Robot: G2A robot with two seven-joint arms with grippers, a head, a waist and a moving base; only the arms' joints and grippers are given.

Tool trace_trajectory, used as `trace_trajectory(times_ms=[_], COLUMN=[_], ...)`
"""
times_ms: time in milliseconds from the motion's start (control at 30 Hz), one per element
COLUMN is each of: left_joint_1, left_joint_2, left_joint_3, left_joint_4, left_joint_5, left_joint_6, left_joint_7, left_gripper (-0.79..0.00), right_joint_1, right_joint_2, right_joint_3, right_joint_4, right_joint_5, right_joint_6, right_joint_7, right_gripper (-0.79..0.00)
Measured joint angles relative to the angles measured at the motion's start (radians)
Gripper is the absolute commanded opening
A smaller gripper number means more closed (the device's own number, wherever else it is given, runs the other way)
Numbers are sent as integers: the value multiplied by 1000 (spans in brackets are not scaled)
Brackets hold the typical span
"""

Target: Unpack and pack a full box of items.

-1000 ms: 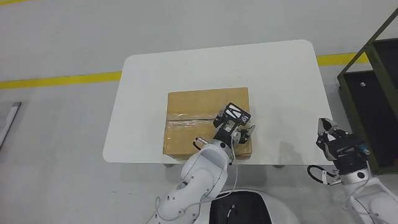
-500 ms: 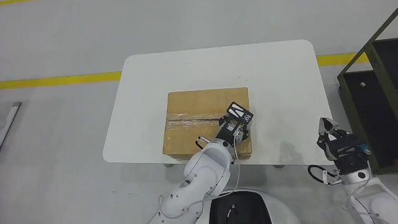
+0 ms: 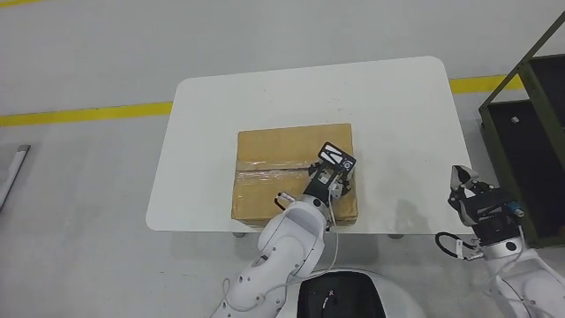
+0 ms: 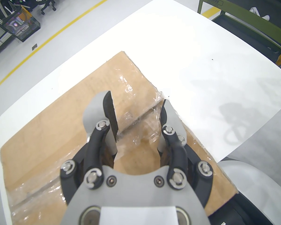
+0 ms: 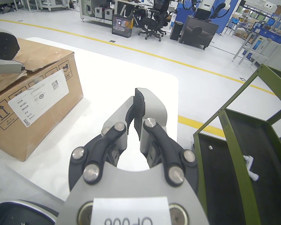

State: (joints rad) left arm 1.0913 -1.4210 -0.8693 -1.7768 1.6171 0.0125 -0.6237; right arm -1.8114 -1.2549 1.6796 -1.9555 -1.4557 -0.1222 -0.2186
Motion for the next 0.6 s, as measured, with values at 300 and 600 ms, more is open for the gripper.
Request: trace_trajectory(times_ms=[300, 600], left_joint_1=[23, 37], left_joint_2=[-2, -3], left_joint_3=[-26, -51], left_joint_4=[-10, -30], left_joint_5=[0, 13], left_joint_6=[-17, -32], left_joint_7=[1, 16], left_gripper=[-785, -785], right_joint_1=[13, 27], right_joint_2=[0, -1], right_joint_3=[-6, -19], right_joint_4=[8, 12], right_joint_5=[-2, -5], right_joint_6=[-3, -8], right_joint_7=[4, 6], right_gripper=[-785, -785])
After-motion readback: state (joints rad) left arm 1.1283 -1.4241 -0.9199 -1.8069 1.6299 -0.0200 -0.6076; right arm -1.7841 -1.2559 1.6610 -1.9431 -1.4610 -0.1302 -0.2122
